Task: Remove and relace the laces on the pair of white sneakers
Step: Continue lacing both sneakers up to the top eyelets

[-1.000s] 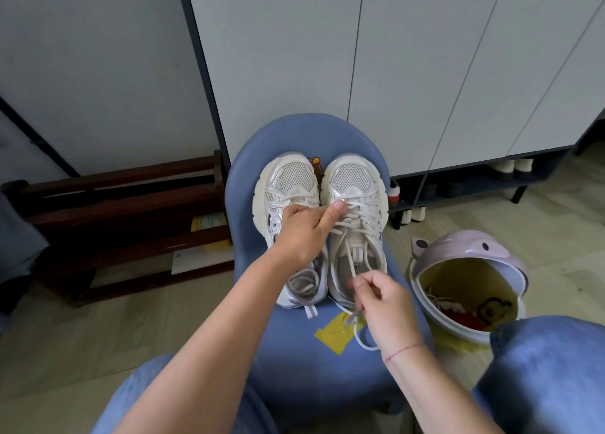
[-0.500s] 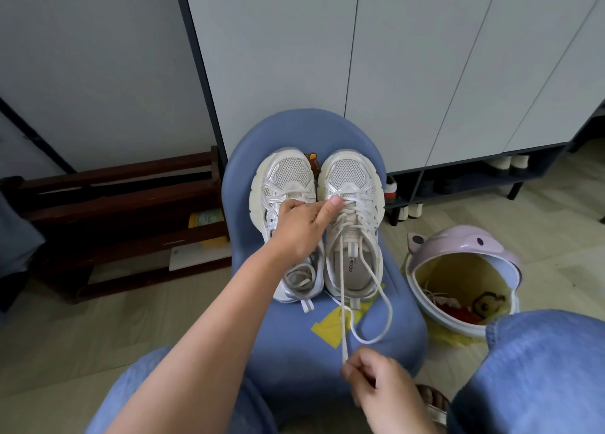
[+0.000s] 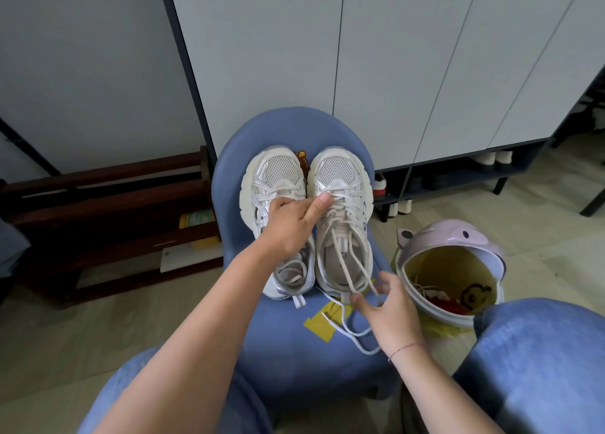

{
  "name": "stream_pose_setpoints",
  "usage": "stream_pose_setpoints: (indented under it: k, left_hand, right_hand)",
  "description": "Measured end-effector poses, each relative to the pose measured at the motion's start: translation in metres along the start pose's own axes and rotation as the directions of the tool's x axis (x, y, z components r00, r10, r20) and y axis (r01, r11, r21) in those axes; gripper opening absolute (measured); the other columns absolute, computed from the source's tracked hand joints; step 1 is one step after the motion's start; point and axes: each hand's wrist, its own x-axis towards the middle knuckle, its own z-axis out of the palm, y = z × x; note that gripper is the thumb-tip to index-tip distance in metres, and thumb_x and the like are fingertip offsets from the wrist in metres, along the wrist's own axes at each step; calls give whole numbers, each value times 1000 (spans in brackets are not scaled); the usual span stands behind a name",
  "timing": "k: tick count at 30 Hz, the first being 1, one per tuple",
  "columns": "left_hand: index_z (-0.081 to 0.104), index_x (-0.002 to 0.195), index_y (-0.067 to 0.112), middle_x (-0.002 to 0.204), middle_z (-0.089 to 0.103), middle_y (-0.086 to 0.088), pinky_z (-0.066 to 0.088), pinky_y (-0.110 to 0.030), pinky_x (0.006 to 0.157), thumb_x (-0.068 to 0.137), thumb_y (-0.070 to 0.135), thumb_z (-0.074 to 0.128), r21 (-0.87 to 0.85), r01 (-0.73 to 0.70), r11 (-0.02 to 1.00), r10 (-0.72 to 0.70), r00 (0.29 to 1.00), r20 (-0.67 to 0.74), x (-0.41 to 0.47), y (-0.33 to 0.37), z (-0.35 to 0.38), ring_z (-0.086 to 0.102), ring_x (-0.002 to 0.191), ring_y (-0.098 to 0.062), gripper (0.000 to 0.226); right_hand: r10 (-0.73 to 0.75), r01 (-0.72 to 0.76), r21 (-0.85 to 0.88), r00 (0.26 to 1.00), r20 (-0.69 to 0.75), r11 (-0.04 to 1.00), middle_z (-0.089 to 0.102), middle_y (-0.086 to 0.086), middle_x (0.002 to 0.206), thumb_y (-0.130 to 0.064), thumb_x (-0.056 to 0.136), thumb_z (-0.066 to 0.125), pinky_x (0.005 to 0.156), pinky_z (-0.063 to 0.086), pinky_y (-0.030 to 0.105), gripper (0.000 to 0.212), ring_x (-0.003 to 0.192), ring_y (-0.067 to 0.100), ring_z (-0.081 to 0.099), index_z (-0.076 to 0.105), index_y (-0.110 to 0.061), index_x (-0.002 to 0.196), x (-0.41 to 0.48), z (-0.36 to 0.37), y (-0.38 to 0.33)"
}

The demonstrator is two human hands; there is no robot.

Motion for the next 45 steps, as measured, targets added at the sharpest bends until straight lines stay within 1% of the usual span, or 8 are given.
stream_pose_setpoints:
  k: [8,12,17,20,23,29,38,45]
  left_hand:
    - [57,137,27,126,65,-3,4,-11,92,106,45,17,-38,21,999,-21,1000,8,-3,4,-2,25,99,-2,53]
    - [57,136,28,113,65,-2,5,-11,90,106,46,16,-29,21,999,-21,1000,5,-3,2,-2,31,108,-7,54]
    - [56,138,27,129,64,-3,4,-9,90,105,48,18,-49,8,999,-8,1000,11,-5,2,-4,17,103,2,55]
    - [67,114,24,100,62,-2,6,-4,94,103,58,19,-41,-30,999,29,999,-29,-4,-1,-2,31,102,-7,60]
    - [71,112,23,115,68,3,20,-33,109,102,52,32,-17,-189,982,184,972,-148,-6,7,5,48,118,-18,50]
    - [68,98,2,86,64,-12,41,-29,86,105,26,42,-401,-351,846,416,905,86,-39,49,18,51,82,-11,36]
    - [61,88,4,63,47,8,35,-21,57,94,17,66,-385,-124,914,179,978,110,-31,34,21,38,56,-5,15]
    - [72,96,4,79,49,4,36,-9,60,100,23,56,-349,-104,931,115,993,10,-24,24,15,46,58,4,25]
  right_hand:
    - [-14,11,-294,1000,-7,956,42,1,99,-36,85,65,70,38,27,11,79,18,50,64,-25,84,-26,12,19]
    - [-43,24,-298,998,-56,954,48,3,78,-31,91,59,56,33,32,27,68,22,47,52,-24,66,-28,3,28]
    - [-21,27,74,997,-80,997,55,4,47,-25,89,63,50,41,26,33,50,17,55,55,-12,59,-33,-23,24]
    - [-54,84,308,993,-103,948,68,4,61,-26,88,62,60,51,22,16,59,13,65,67,-15,77,-34,-39,0]
    - [-200,206,287,978,-49,936,69,2,68,-26,89,61,68,52,26,18,65,11,64,68,-16,77,-28,-53,-26]
    - [-352,320,382,936,16,867,66,-4,60,-10,91,58,58,47,12,15,54,2,58,66,-15,80,-10,-69,-73]
    - [-286,250,537,958,-17,806,59,-7,59,-8,92,57,61,42,20,14,58,5,52,67,-15,84,24,-73,-85]
    - [-154,-86,912,975,159,401,65,13,101,-12,88,53,52,43,12,10,53,3,47,60,-5,84,31,-71,-91]
